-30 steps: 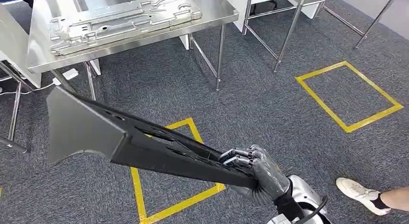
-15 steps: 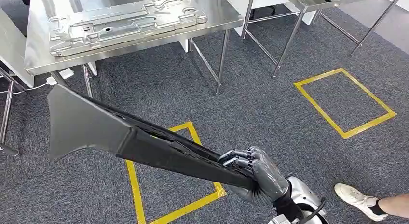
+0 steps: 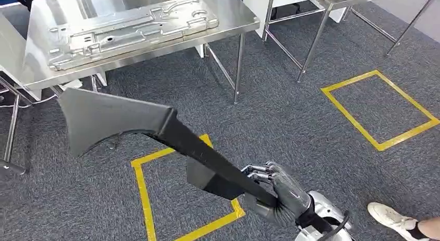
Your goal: Take the parts from the cabinet and place them on the table.
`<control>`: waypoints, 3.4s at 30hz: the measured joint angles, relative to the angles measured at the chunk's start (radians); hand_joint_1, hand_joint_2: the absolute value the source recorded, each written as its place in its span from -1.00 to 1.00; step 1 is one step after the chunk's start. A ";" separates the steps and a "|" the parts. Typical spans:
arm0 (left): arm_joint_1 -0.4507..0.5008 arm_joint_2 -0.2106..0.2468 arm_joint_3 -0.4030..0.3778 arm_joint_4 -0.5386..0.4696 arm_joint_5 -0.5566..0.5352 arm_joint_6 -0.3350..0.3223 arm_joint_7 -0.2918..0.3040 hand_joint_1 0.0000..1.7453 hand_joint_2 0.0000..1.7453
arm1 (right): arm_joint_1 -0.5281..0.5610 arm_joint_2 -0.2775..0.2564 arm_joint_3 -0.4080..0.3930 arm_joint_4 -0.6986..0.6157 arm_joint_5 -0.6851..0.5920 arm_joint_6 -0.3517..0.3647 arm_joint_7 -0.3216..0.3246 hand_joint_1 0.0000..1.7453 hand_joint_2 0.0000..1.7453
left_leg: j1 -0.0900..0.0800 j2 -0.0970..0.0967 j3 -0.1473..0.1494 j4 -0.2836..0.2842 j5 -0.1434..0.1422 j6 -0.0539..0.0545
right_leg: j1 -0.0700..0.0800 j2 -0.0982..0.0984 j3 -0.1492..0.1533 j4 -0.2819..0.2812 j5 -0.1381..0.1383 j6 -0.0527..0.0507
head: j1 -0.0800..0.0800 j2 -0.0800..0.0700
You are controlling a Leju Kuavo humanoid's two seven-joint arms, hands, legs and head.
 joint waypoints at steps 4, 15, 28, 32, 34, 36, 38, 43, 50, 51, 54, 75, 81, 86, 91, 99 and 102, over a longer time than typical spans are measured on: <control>0.007 0.000 0.005 0.000 0.006 0.000 0.003 -1.00 1.00 | 0.006 -0.006 0.000 0.000 -0.031 0.023 0.008 1.00 1.00 | 0.001 0.000 -0.119 0.170 -0.009 -0.002 | 0.000 0.002 0.029 0.000 -0.023 -0.002 | 0.000 0.000; 0.006 0.001 0.009 0.000 0.009 0.006 0.003 -1.00 1.00 | -0.019 -0.026 0.001 0.003 -0.004 0.030 -0.005 1.00 1.00 | 0.006 -0.005 -0.017 -0.113 0.118 0.041 | 0.003 0.004 0.015 0.092 -0.113 0.036 | 0.001 0.000; 0.009 0.001 0.012 -0.001 0.010 0.010 0.005 -1.00 1.00 | -0.040 -0.054 0.015 0.026 0.017 0.025 -0.006 1.00 1.00 | 0.012 -0.107 0.023 -0.124 0.079 -0.001 | -0.010 0.036 -0.001 -0.002 -0.005 0.026 | 0.001 0.000; 0.004 0.002 0.012 0.000 0.010 0.009 0.003 -1.00 1.00 | -0.042 -0.054 0.016 0.030 0.016 0.025 -0.011 1.00 1.00 | 0.003 -0.002 -0.103 0.126 -0.016 -0.003 | -0.005 -0.008 0.034 -0.005 -0.030 0.002 | 0.000 0.000; 0.008 0.002 0.013 0.000 0.010 0.009 0.002 -1.00 1.00 | -0.044 -0.054 0.018 0.034 0.012 0.024 -0.014 1.00 1.00 | 0.003 -0.001 -0.153 0.192 -0.010 -0.004 | -0.004 -0.019 0.048 -0.005 -0.042 0.003 | 0.000 0.000; 0.009 0.002 0.013 0.000 0.011 0.009 0.002 -1.00 1.00 | -0.048 -0.054 0.020 0.037 0.008 0.023 -0.016 1.00 1.00 | 0.005 0.002 -0.112 0.069 0.087 -0.003 | -0.005 -0.021 0.069 -0.005 -0.056 0.006 | 0.000 0.000; 0.009 0.004 0.013 -0.001 0.011 0.009 0.001 -1.00 1.00 | -0.050 -0.053 0.021 0.040 0.006 0.020 -0.016 1.00 1.00 | 0.005 0.015 -0.052 -0.076 0.155 0.001 | -0.006 -0.021 0.086 -0.006 -0.072 0.014 | 0.000 0.000; 0.005 0.005 0.014 -0.001 0.012 0.016 -0.003 -1.00 1.00 | -0.057 -0.052 0.027 0.045 0.002 0.012 -0.021 1.00 1.00 | 0.001 0.005 -0.042 -0.106 0.127 0.026 | 0.001 -0.024 0.094 -0.021 -0.082 0.040 | 0.000 0.000; 0.003 0.007 0.021 -0.002 0.015 0.018 -0.010 -1.00 1.00 | -0.067 -0.046 0.030 0.063 -0.002 0.011 -0.026 1.00 1.00 | 0.005 -0.010 -0.002 -0.115 0.103 0.043 | -0.001 -0.022 -0.114 0.276 -0.130 0.044 | 0.000 0.000; 0.003 0.008 0.021 -0.002 0.015 0.018 -0.011 -1.00 1.00 | -0.067 -0.045 0.030 0.065 -0.003 0.011 -0.028 1.00 1.00 | 0.005 -0.015 0.007 -0.115 0.097 0.041 | -0.001 -0.022 -0.097 0.214 -0.076 0.044 | 0.000 0.000; 0.001 0.009 0.022 -0.002 0.013 0.018 -0.013 -1.00 1.00 | -0.072 -0.041 0.031 0.071 -0.004 0.008 -0.036 1.00 1.00 | 0.000 -0.025 0.029 -0.117 0.079 0.029 | 0.008 -0.019 -0.030 0.034 0.015 0.038 | 0.000 0.000; 0.007 0.037 0.023 -0.005 0.018 0.030 -0.034 -1.00 1.00 | -0.068 -0.003 0.030 0.079 0.008 -0.027 -0.046 1.00 1.00 | 0.015 0.002 -0.035 -0.102 0.125 0.023 | -0.007 -0.017 0.079 0.008 -0.091 0.042 | 0.000 0.000; 0.006 0.043 0.023 -0.005 0.010 0.030 -0.045 -1.00 1.00 | -0.050 -0.003 0.026 0.079 0.012 -0.034 -0.052 1.00 1.00 | 0.011 -0.005 -0.009 -0.103 0.101 0.037 | -0.004 -0.016 -0.118 0.265 -0.111 0.041 | 0.000 0.000; 0.003 0.047 0.023 -0.005 0.006 0.030 -0.048 -1.00 1.00 | -0.040 -0.004 0.018 0.077 0.014 -0.043 -0.056 1.00 1.00 | 0.006 -0.015 0.017 -0.109 0.078 0.017 | 0.008 -0.015 -0.029 0.016 0.011 0.030 | 0.001 0.000; 0.002 0.052 0.023 -0.006 0.006 0.030 -0.050 -1.00 1.00 | -0.033 -0.005 0.014 0.075 0.016 -0.047 -0.058 1.00 1.00 | 0.004 -0.001 0.010 -0.056 0.040 -0.003 | -0.003 -0.012 0.000 -0.001 0.001 0.007 | 0.000 0.000; 0.005 0.056 0.023 -0.006 -0.001 0.029 -0.048 -1.00 1.00 | -0.017 -0.005 0.011 0.075 0.033 -0.062 -0.057 1.00 1.00 | 0.010 0.003 -0.040 -0.082 0.149 -0.004 | -0.004 -0.009 0.066 0.000 -0.050 0.014 | 0.000 0.000; 0.005 0.056 0.022 -0.005 -0.005 0.030 -0.042 -1.00 1.00 | -0.014 -0.005 0.008 0.072 0.039 -0.064 -0.055 1.00 1.00 | 0.003 0.000 -0.035 -0.095 0.127 0.007 | 0.005 -0.009 0.063 -0.003 -0.055 0.027 | 0.000 0.000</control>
